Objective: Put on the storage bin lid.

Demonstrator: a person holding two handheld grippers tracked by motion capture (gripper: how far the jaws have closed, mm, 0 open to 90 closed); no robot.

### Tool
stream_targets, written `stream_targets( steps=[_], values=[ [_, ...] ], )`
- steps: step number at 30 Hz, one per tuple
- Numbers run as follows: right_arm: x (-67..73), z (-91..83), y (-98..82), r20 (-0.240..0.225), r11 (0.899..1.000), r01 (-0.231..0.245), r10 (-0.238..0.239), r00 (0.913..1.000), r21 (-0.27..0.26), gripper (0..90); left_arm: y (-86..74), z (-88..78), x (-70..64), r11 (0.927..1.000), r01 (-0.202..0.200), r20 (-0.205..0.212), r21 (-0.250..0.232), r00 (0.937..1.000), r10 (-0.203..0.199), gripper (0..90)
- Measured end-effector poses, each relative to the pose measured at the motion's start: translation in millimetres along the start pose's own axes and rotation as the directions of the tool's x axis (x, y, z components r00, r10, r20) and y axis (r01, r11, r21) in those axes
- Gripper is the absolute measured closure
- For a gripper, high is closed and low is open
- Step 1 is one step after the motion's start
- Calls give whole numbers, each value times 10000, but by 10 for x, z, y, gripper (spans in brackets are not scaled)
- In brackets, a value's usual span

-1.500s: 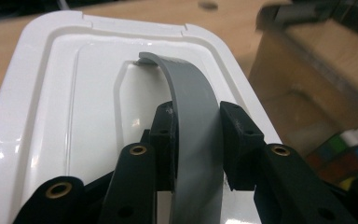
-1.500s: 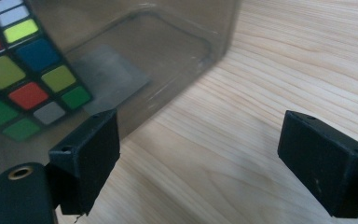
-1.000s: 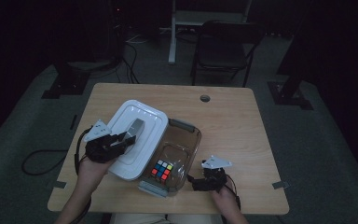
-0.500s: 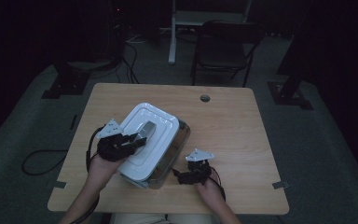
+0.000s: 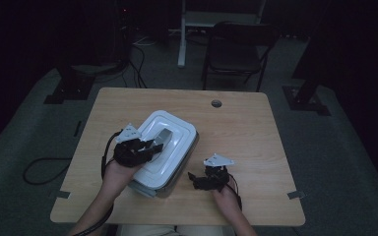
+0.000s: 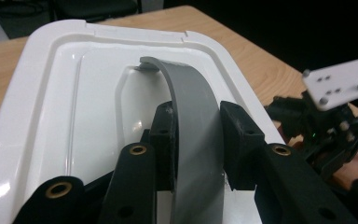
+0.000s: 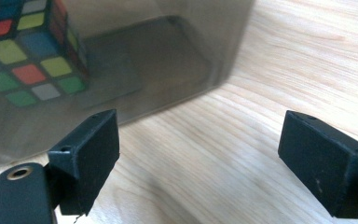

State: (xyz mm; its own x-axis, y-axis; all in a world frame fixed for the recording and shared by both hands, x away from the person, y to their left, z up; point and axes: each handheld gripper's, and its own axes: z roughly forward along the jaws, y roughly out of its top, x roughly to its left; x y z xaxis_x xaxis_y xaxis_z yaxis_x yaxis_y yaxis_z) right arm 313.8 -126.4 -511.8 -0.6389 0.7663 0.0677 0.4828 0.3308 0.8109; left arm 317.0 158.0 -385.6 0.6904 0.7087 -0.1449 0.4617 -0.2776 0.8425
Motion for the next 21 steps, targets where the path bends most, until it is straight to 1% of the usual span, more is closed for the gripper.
stream_targets(
  steps=[2,4,6,8,10,11,13,14,15,17,18,20,21],
  values=[
    [-34,-30,-3,80,10000,-83,83,9999,-51,124,5,33,-23,9999,-26,-135,136,9999,28,691],
    [-74,-64,-5,130,9997,-179,182,9998,-174,124,14,40,-47,9999,-55,-139,113,9999,57,691],
    [-99,-84,-5,213,9994,-253,258,9994,-231,124,18,61,-62,9999,55,-88,160,9999,-53,690],
    [-126,-107,-8,250,9990,-337,344,9991,-281,124,20,69,-87,9998,61,-84,163,9999,-60,688],
    [-142,-125,-13,278,9987,-398,407,9988,-316,124,13,83,-132,9996,-63,-142,290,9999,67,686],
    [-154,-135,-16,319,9986,-412,423,9986,-338,124,6,87,-134,9995,-12,-46,311,10000,13,685],
    [-172,-147,-19,329,9981,-499,511,9982,-369,124,-22,116,-149,9992,-43,-152,389,9999,49,685],
    [-180,-151,-21,356,9980,-502,515,9980,-388,124,-35,122,-153,9995,67,-224,323,9997,-60,684],
    [-186,-157,-22,360,9977,-545,559,9978,-400,124,-43,126,-149,9992,43,-275,400,9996,-32,680],
    [-195,-167,-25,354,9975,-569,584,9977,-413,124,-50,119,-131,9991,186,-121,371,9998,-182,677],
    [-198,-170,-27,378,9975,-562,577,9976,-418,124,-49,116,-128,9991,128,-79,392,9999,-125,676],
    [-206,-172,-32,342,9976,-592,605,9976,-366,124,-47,100,-113,9995,179,12,274,9998,-180,616],
    [-212,-173,-34,396,9976,-566,582,9975,-388,124,-44,90,-105,9995,170,16,259,9999,-170,587]
  ],
)
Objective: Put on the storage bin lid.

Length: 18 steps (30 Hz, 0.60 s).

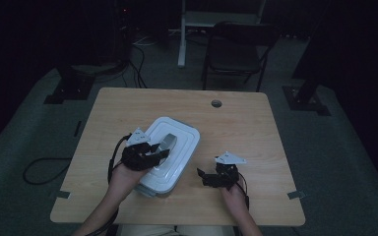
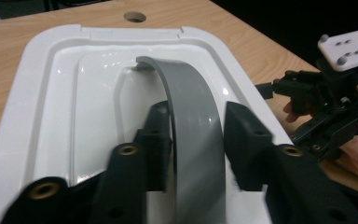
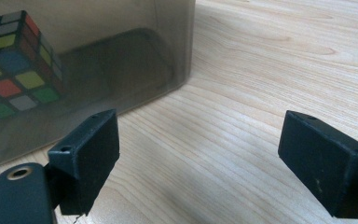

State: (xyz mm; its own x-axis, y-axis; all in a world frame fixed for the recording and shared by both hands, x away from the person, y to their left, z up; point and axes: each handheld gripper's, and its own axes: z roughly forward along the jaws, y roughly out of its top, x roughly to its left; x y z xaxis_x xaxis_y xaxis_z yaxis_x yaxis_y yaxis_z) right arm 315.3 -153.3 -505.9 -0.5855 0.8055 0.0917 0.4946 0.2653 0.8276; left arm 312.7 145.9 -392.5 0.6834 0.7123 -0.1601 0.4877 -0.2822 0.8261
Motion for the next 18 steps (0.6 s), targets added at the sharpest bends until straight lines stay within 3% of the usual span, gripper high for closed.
stream_targets(
  steps=[5,11,16,18],
  values=[
    [-35,-18,-2,41,9999,-100,100,9999,-34,124,11,-83,89,9998,138,-41,-143,9999,-138,498],
    [-110,-67,-16,271,9997,-221,223,9994,-105,124,-6,-120,142,9994,319,307,-107,9990,-316,493],
    [-142,-83,-28,385,9996,-258,262,9989,-109,124,4,-176,152,9993,243,254,-297,9994,-235,492],
    [-163,-86,-33,381,9995,-311,315,9988,-98,124,4,-194,180,9989,257,58,-387,9997,-255,444]
  ],
)
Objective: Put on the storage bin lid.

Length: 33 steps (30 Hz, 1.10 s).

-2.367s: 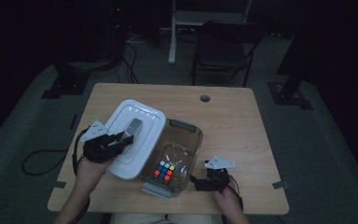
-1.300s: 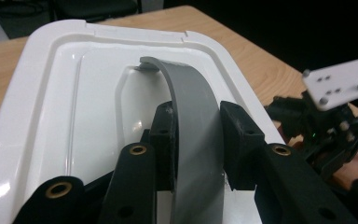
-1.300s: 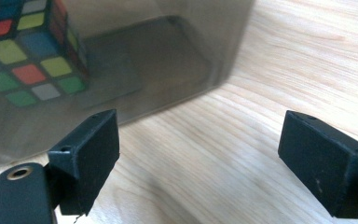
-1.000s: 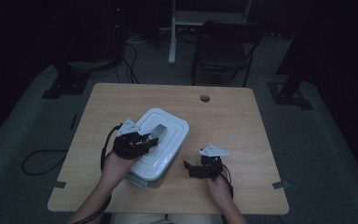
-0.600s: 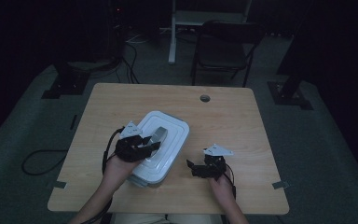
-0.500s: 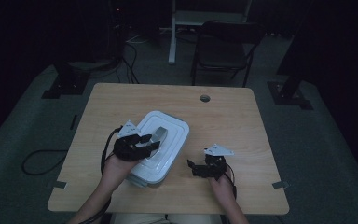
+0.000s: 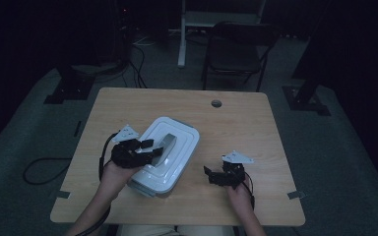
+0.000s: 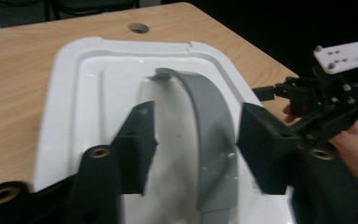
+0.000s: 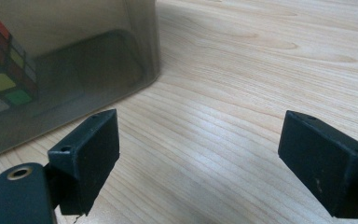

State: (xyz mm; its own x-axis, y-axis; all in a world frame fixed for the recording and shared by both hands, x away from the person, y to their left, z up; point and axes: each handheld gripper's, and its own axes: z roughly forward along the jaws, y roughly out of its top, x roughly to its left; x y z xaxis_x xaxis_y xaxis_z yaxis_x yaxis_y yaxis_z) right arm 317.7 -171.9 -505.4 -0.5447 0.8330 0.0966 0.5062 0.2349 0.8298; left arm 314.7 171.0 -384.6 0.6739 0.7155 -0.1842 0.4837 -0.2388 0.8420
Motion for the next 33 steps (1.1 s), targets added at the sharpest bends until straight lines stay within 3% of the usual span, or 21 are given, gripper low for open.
stream_targets(
  steps=[5,9,16,20,21,23,25,27,31,33],
  values=[
    [-7,-4,-4,114,9999,97,-98,9999,43,124,2,-88,140,9994,183,-180,-296,9997,-188,404],
    [-15,-5,-4,164,10000,60,-61,9998,31,124,-14,-143,294,9984,363,17,-437,9993,-362,282],
    [-21,-11,-6,220,10000,17,-17,9998,18,124,-73,-209,529,9951,612,-650,-776,9957,-663,261],
    [-32,-11,-11,307,10000,18,-21,9995,81,124,-128,-219,652,9962,660,-982,-564,9926,-713,188],
    [-35,-10,-11,318,9999,9,-12,9995,105,124,-150,-212,695,9960,746,-1078,-491,9910,-795,184],
    [-43,-10,-13,364,10000,-32,29,9993,93,124,-193,-197,764,9944,948,-1258,-471,9870,-1001,80],
    [-44,-10,-15,395,10000,-15,11,9992,99,124,-248,-187,846,9922,1109,-1499,-575,9816,-1185,79],
    [-45,-8,-19,366,9999,-18,14,9993,123,124,-295,-158,916,9911,1196,-1694,-589,9772,-1280,5],
    [-45,3,-20,425,9998,8,-16,9991,187,124,-401,-93,1085,9843,1616,-2133,-706,9615,-1731,5],
    [-44,2,-20,417,9998,3,-10,9991,186,124,-463,-42,1158,9847,1638,-2227,-587,9594,-1729,6]
  ],
)
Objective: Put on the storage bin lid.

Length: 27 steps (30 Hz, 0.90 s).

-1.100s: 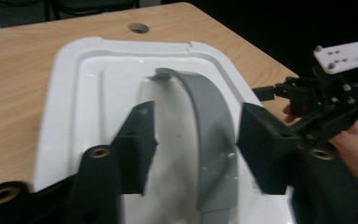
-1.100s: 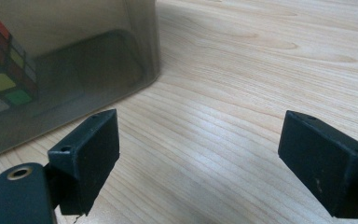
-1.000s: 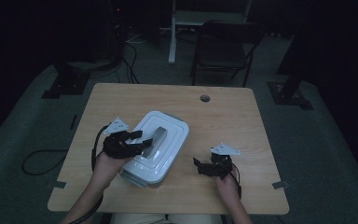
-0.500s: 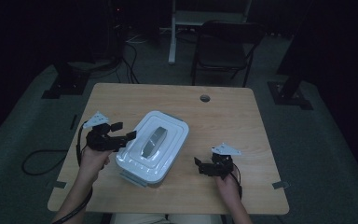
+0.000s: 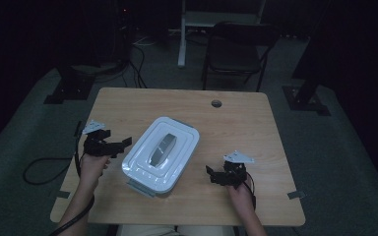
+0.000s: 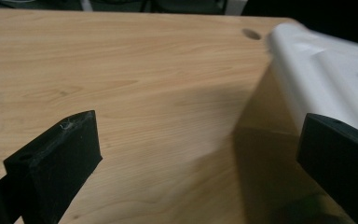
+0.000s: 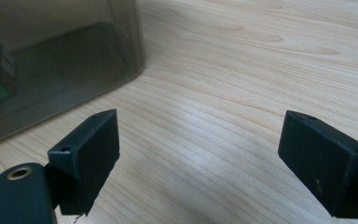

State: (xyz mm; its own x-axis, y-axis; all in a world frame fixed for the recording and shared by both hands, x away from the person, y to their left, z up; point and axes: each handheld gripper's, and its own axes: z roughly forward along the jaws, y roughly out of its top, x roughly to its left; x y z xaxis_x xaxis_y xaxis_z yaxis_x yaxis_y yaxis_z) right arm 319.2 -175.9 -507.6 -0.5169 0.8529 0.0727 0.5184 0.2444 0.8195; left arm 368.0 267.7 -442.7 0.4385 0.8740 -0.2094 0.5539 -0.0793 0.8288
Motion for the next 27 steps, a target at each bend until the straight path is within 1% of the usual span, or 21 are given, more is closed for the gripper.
stream_targets(
  steps=[3,4,5,6,7,8,9,11,17,19,20,21,24,27],
  values=[
    [1,0,0,4,10000,15,-15,10000,3,124,-96,102,66,9998,-125,-281,171,9995,130,6],
    [-1,0,-1,8,10000,7,-7,10000,-11,124,-131,131,81,9996,-240,-256,117,9994,243,6],
    [-4,0,-1,-5,10000,-11,11,10000,-11,124,-161,162,91,9991,-360,-379,239,9986,369,6],
    [-4,0,-1,-5,10000,-11,11,10000,-11,124,-161,162,91,9991,-360,-379,239,9986,369,6],
    [-5,0,-1,-1,10000,-19,19,10000,-2,124,-217,211,104,9984,-530,-441,218,9976,539,6],
    [-7,3,-2,-10,10000,-44,44,10000,-5,124,-235,228,105,9979,-601,-464,228,9970,611,6],
    [-7,4,-3,-25,10000,-63,63,10000,-8,124,-255,253,105,9971,-681,-579,326,9959,699,6],
    [-6,8,-4,-32,10000,-68,68,10000,-10,124,-296,296,108,9969,-727,-717,296,9946,747,6],
    [1,20,-6,-21,10000,-26,26,10000,25,124,-383,393,77,9956,-851,-668,400,9939,877,6],
    [0,26,-7,-54,10000,-60,60,10000,32,124,-417,448,53,9926,-1083,-778,544,9906,1123,5],
    [4,29,-7,-50,10000,-74,74,10000,44,124,-428,464,44,9932,-1028,-679,546,9920,1064,6],
    [5,30,-8,-68,10000,-88,89,9999,39,124,-434,478,37,9926,-1054,-633,606,9920,1092,6],
    [11,37,-11,-123,9999,-132,133,9998,58,124,-459,534,-9,9894,-1221,-526,784,9906,1264,6],
    [22,33,-6,-223,9999,-163,164,9996,27,124,-475,556,-35,9899,-1187,-415,775,9916,1222,6]
  ],
)
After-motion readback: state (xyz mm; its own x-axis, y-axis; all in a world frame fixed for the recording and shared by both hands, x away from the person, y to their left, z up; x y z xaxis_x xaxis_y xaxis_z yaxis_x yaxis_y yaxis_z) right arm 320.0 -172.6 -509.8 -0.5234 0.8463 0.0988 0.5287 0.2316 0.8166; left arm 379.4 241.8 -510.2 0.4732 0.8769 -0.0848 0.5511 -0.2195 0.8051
